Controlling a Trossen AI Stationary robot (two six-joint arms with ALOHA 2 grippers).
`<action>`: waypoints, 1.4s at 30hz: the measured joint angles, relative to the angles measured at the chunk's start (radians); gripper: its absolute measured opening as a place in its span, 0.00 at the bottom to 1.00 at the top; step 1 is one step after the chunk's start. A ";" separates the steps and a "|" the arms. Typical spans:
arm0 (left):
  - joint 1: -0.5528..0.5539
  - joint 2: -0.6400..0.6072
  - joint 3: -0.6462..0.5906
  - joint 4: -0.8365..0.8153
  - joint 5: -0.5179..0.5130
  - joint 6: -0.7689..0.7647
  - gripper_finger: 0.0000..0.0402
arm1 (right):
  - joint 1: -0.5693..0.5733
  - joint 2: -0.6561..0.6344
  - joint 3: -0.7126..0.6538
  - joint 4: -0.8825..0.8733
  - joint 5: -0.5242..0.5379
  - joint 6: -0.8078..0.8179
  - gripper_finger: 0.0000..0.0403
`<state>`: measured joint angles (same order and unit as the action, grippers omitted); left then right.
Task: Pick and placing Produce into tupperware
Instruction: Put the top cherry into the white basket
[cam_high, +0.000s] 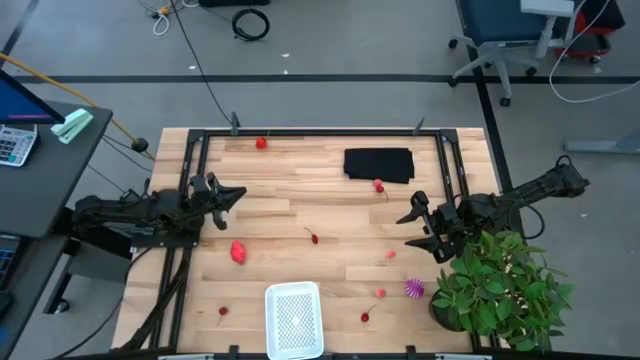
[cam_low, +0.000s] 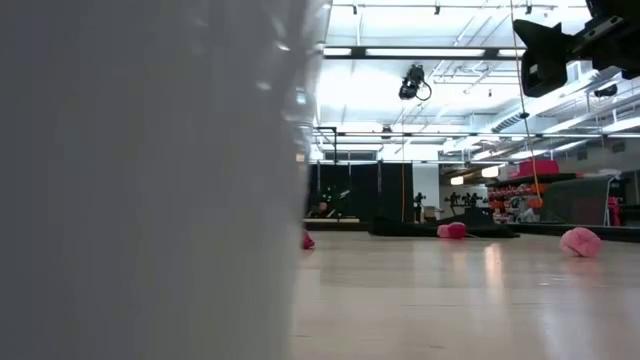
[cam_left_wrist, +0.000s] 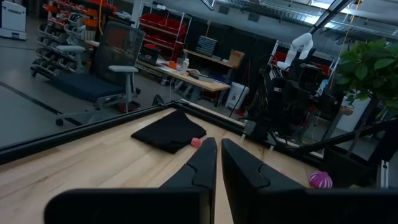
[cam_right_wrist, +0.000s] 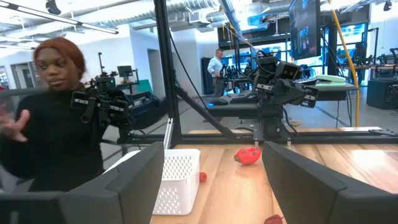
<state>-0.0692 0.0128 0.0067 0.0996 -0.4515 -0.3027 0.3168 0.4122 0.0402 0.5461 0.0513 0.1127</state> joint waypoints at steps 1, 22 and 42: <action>0.000 0.000 0.000 0.000 0.000 0.000 0.09 | 0.000 0.000 0.000 0.000 0.000 0.000 0.70; 0.000 0.000 0.000 0.000 0.000 0.000 0.08 | 0.000 0.000 0.000 0.000 0.000 0.000 0.70; 0.000 0.000 0.000 0.000 0.000 -0.001 0.09 | 0.000 0.000 0.000 0.000 0.000 0.000 0.70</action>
<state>-0.0696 0.0127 0.0067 0.0997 -0.4515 -0.3040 0.3164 0.4123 0.0400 0.5465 0.0512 0.1127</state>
